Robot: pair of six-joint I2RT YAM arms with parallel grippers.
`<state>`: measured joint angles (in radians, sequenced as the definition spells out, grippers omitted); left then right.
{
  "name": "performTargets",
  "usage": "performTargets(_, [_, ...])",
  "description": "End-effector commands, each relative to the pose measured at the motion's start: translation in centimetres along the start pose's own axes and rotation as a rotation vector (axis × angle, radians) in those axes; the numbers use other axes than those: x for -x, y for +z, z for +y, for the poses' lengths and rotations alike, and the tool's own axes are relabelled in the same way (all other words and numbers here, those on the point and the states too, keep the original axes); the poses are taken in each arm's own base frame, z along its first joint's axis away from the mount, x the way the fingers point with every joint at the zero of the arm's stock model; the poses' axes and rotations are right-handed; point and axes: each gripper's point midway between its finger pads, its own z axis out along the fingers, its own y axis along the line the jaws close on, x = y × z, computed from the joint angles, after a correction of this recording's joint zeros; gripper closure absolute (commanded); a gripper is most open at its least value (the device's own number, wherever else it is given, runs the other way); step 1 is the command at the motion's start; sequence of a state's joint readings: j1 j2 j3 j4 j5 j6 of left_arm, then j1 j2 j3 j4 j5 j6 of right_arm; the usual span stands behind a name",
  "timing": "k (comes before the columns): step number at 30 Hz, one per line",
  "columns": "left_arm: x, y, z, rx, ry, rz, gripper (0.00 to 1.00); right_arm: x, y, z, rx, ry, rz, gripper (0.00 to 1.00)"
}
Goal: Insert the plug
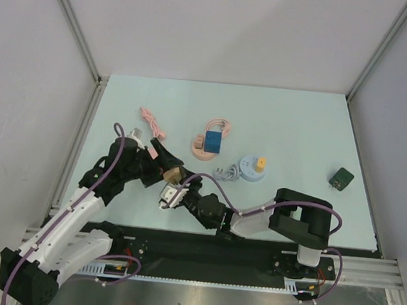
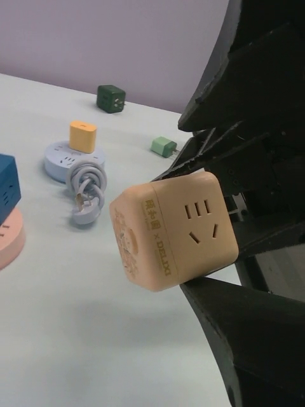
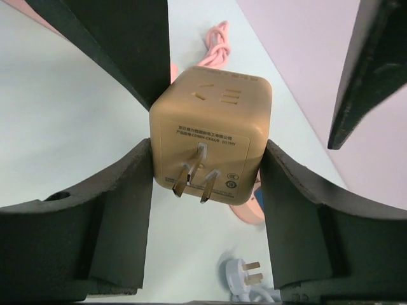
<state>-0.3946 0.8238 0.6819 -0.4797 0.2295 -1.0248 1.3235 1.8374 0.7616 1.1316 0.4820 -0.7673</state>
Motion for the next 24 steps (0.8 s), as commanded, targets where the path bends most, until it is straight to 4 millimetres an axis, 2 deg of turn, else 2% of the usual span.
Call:
performTargets(1, [0.8, -1.6, -3.9, -0.154, 0.14, -0.028, 0.0, 3.8, -0.8, -2.4, -0.006, 0.17, -0.124, 1.0])
performTargets(5, [1.1, -2.8, -5.1, -0.226, 0.235, -0.064, 0.0, 3.9, -2.0, -3.8, 0.016, 0.257, -0.144, 1.0])
performTargets(6, [1.3, -3.3, -5.5, -0.249, 0.274, -0.084, 0.0, 3.4, -2.7, -3.4, 0.042, 0.273, -0.142, 1.0])
performTargets(7, [1.5, -3.6, -5.9, -0.267, 0.295, -0.096, 0.0, 4.1, -3.2, -4.8, 0.034, 0.3, -0.156, 1.0])
performTargets(9, [1.5, -4.2, -6.8, -0.311, 0.403, -0.104, 0.02, 4.7, -4.2, -5.1, 0.07, 0.37, -0.164, 1.0])
performTargets(11, [1.4, -4.9, -8.3, -0.375, 0.53, -0.097, 0.03, 5.2, -5.6, -6.6, 0.106, 0.49, -0.143, 1.0])
performTargets(12, [1.4, -5.2, -8.8, -0.395, 0.57, -0.096, 0.03, 4.7, -6.3, -5.5, 0.203, 0.519, -0.109, 1.0])
performTargets(13, [1.5, -5.4, -9.8, -0.424, 0.624, -0.091, 0.03, 5.2, -6.8, -5.8, 0.246, 0.579, -0.113, 1.0])
performTargets(14, [0.6, -5.9, -10.6, -0.498, 0.743, -0.054, 0.04, 5.8, -7.4, -8.5, 0.244, 0.633, -0.143, 1.0])
performTargets(15, [0.5, -5.9, -10.8, -0.512, 0.787, -0.041, 0.06, 6.6, -8.4, -7.7, 0.351, 0.737, -0.149, 1.0])
performTargets(16, [0.4, -6.3, -11.3, -0.53, 0.83, -0.03, 0.09, 6.2, -9.2, -7.8, 0.39, 0.779, -0.123, 1.0])
performTargets(17, [-0.3, -6.9, -11.8, -0.593, 0.9, -0.007, 0.09, 6.2, -9.7, -9.9, 0.372, 0.806, -0.142, 1.0])
performTargets(19, [-0.9, -8.3, -13.5, -0.713, 0.969, -0.025, 0.08, 6.9, -11.4, -10.1, 0.443, 0.872, -0.157, 1.0])
performTargets(20, [-1.9, -9.3, -14.2, -0.798, 0.995, 0.006, 0.08, 7.4, -12.2, -11.4, 0.44, 0.885, -0.189, 1.0])
performTargets(24, [-2.6, -10.7, -16.4, -0.942, 1.046, -0.022, 0.09, 9.8, -14.5, -12.3, 0.565, 0.941, -0.267, 1.0])
